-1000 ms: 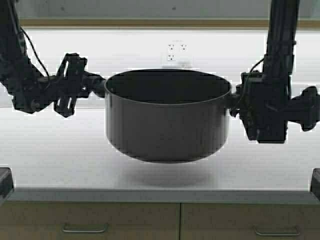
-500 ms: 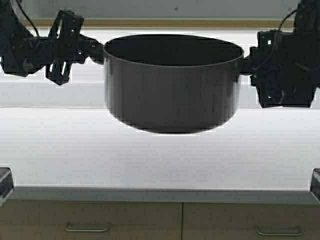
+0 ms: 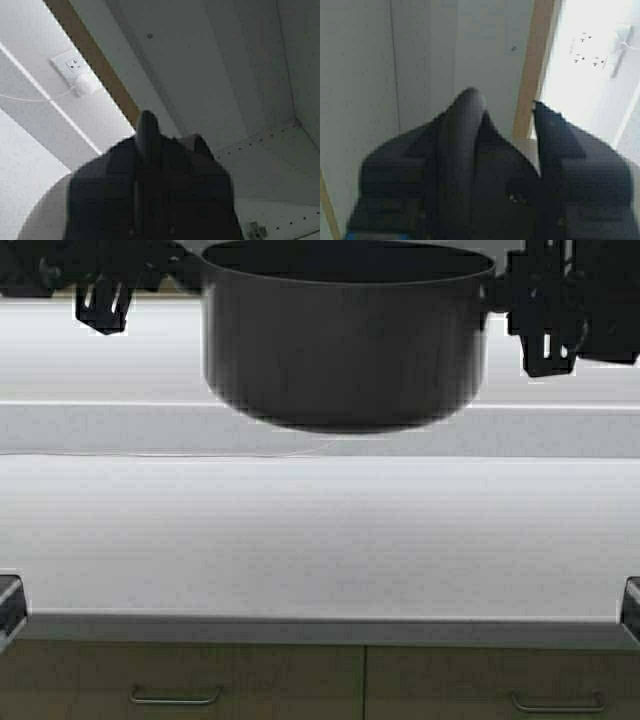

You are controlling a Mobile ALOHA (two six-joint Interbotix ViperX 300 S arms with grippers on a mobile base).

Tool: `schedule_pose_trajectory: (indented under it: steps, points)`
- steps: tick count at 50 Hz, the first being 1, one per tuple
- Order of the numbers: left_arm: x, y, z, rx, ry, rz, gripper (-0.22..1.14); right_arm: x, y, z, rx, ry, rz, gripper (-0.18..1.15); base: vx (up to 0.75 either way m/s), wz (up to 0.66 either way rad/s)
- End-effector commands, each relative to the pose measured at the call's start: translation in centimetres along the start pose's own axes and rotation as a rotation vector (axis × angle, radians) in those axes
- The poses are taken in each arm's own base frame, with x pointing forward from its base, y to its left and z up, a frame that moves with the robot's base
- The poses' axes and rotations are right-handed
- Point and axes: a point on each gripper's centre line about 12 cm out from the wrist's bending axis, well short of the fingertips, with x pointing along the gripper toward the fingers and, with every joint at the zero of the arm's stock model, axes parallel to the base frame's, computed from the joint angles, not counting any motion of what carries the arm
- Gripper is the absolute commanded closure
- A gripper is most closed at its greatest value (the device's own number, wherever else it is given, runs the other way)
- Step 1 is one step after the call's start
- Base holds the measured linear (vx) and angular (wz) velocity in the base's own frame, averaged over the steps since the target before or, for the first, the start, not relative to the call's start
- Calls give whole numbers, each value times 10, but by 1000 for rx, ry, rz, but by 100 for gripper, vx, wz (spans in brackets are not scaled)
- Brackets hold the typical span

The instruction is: Open the cabinet, put the pot inside, then close it

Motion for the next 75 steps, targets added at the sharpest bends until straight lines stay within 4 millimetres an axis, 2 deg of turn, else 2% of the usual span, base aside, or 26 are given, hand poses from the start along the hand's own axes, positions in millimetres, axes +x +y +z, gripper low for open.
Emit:
schedule_pose_trajectory:
  steps: [1,16,25,34,43,51,63,75]
  points:
    - [9,-51,6,-2,1,-94,87,17,61,-8,34,47,121,90,0,0]
    - [22,-102,30,-13,-17,-116,87,40,134,-5,-9,75,147,90,0,0]
    - [33,-133,46,-13,-21,-127,87,54,158,-3,-14,80,148,90,0,0]
    - [53,-158,56,-10,-31,-148,87,69,170,15,-40,35,144,90,0,0]
    - [77,-168,61,-31,-40,-150,87,90,180,24,-67,37,90,90,0,0]
    - [83,-164,56,-34,-31,-140,87,100,185,24,-80,40,103,90,0,0]
    - [95,-159,56,-26,-47,-128,87,119,171,23,-81,38,69,90,1,-1]
    - [111,-151,52,-36,-50,-113,87,139,168,18,-97,56,49,90,10,-5]
